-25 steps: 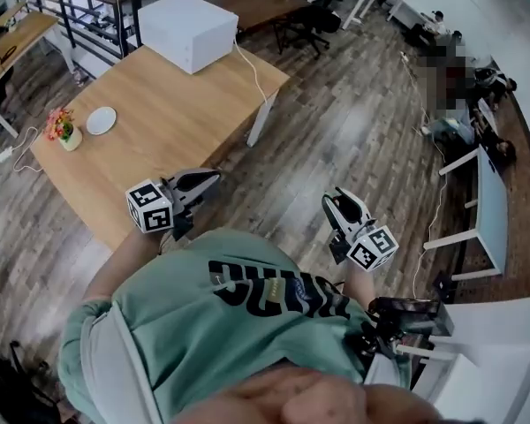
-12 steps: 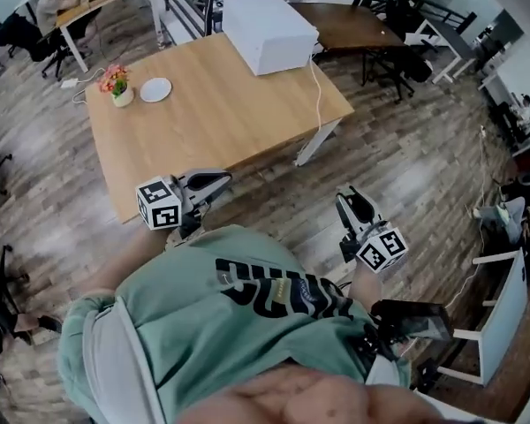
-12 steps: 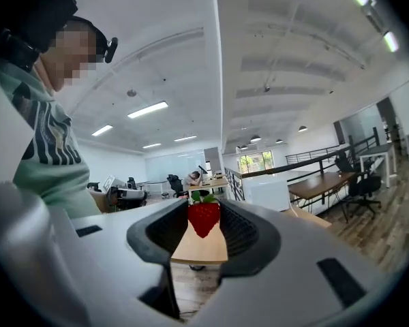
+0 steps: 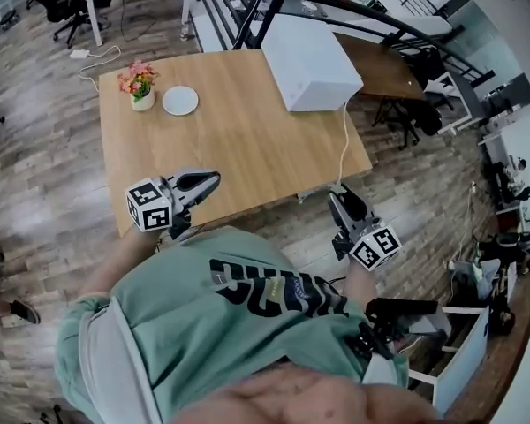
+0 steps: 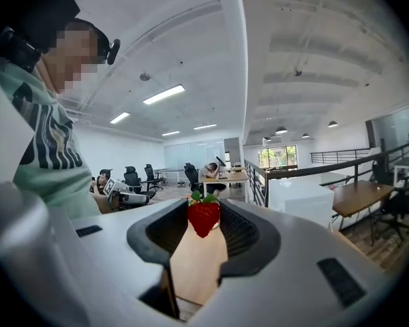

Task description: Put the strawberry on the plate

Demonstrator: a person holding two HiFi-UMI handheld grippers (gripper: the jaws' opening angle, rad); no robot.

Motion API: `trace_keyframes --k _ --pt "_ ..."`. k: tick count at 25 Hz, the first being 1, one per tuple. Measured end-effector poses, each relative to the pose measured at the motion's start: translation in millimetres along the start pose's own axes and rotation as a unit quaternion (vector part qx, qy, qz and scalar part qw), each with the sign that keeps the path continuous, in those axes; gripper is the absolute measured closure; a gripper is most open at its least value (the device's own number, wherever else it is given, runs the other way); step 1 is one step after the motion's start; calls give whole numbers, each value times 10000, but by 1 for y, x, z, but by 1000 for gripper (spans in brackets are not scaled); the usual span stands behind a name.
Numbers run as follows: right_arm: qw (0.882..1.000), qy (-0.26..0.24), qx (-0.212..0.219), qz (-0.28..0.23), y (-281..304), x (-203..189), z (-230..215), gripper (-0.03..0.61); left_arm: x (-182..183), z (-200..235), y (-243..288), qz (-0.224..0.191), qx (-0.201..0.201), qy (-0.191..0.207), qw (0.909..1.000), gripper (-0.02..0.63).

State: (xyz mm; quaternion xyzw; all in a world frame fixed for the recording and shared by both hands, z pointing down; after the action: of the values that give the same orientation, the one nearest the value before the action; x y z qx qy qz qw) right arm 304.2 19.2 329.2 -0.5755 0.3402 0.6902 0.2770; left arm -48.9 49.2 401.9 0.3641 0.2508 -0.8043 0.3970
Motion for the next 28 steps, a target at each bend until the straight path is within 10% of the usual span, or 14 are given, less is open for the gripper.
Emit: trace_keyframes --k 14,23,28 --pt "9792 -247 1988 307 275 28 -34 430 59 116 -63 -743 1129 -299 9904 612" --pt "9185 -232 3946 -140 428 -28 -101 430 52 149 -36 -1601 3272 -340 9307 612" --pt "8987 29 4336 -649 448 -36 -97 430 46 128 -16 -1349 3673 -620 9182 612"
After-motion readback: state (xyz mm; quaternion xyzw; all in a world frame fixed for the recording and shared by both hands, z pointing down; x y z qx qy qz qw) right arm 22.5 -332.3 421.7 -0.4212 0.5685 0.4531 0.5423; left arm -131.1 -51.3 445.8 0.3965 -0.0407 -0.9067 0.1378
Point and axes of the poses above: the fingertips, and each gripper's own axes: y forward along the fingers, z to its left, x out of its top, the point moved 6 cm from there along -y, backward along the fingers, and after that the axes turned 11 degrees about -y, right-handed, at the moved point
